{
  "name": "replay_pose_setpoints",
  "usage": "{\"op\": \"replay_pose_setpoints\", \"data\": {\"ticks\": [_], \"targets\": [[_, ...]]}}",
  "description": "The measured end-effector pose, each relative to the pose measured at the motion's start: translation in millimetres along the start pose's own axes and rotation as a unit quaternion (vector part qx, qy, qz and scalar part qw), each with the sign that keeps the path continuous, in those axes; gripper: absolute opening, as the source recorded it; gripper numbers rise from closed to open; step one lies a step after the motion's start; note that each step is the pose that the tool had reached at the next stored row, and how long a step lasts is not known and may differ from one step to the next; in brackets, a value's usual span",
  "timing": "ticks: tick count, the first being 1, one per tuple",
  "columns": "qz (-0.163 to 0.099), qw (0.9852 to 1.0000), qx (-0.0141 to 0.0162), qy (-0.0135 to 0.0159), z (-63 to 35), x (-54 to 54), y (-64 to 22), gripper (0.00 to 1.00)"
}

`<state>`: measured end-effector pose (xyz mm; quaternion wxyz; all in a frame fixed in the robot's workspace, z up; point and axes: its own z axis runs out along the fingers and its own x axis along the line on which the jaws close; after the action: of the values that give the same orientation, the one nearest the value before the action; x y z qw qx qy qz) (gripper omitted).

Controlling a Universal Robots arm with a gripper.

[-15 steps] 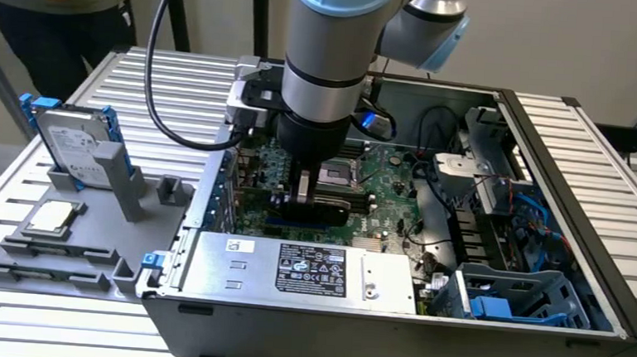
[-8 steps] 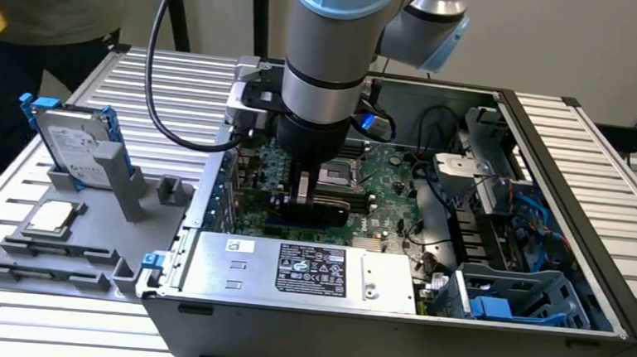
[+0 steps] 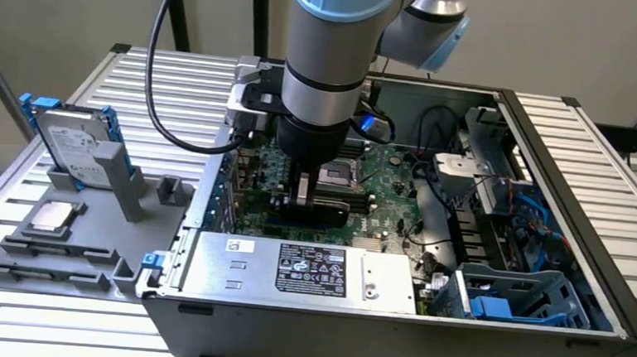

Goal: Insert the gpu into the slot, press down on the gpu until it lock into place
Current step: 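Insert the gpu into the slot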

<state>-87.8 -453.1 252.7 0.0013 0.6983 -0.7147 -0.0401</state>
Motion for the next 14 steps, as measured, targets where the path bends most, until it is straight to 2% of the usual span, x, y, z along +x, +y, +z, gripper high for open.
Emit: {"op": "replay_pose_setpoints", "data": {"ticks": [8,9,14], "targets": [[0.000,1.0000,-0.0012,-0.0003,-1.7,-0.2,0.1,0.27],[0.000,1.0000,-0.0017,-0.0002,-5.1,-0.3,0.3,0.34],[0.000,1.0000,-0.0032,-0.0001,-27.9,-1.5,1.6,0.34]]}}
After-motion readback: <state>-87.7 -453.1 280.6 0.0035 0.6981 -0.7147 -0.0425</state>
